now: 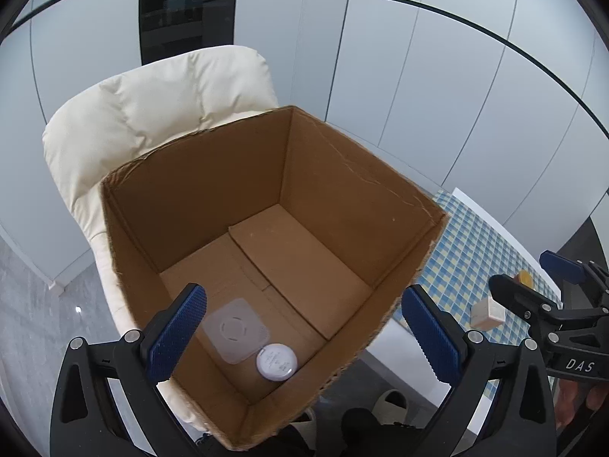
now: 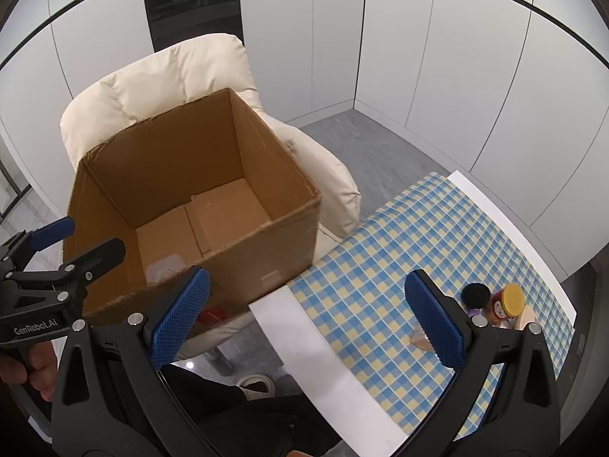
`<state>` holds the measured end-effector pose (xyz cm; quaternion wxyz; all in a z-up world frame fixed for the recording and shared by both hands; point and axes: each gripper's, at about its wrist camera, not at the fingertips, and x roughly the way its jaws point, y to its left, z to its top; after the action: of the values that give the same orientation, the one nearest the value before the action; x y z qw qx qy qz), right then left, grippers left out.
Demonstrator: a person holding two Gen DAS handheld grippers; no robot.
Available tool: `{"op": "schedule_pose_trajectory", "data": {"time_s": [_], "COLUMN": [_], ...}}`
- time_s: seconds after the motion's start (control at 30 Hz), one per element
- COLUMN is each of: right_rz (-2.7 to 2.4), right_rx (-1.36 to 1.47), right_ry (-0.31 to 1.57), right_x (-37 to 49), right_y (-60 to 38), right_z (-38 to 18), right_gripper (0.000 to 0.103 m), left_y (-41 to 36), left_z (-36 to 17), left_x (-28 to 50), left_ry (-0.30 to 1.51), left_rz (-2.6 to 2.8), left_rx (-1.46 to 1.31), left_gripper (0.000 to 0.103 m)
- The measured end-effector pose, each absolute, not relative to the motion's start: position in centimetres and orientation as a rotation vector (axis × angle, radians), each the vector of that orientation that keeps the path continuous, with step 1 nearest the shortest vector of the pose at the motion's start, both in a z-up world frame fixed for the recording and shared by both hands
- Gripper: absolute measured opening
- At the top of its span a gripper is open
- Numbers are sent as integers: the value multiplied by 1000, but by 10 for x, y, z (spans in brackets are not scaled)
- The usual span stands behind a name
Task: Organize objects
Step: 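Withdraw both tools from the box back toward the table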
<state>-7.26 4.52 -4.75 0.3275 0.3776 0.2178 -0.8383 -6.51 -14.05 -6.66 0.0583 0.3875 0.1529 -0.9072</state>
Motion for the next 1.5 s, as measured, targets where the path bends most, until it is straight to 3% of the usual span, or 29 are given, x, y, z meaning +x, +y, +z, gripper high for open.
{"op": "schedule_pose_trajectory", "data": {"time_s": [0.4, 1.5], "right_rz": [-2237, -2333], "right_rx": [1049, 1086], "right_ry": [489, 484], "right_x": [-92, -112], "right_y": [71, 126], "right_z": [-46, -44], "right_gripper": [103, 103], "left_y": [-119, -65], "left_z": [-67, -68], "left_x": [-72, -89], "left_ry": [413, 330], "left_rz": [-2777, -2826], "left_rx": [1183, 1250], "left_gripper": [102, 102]}}
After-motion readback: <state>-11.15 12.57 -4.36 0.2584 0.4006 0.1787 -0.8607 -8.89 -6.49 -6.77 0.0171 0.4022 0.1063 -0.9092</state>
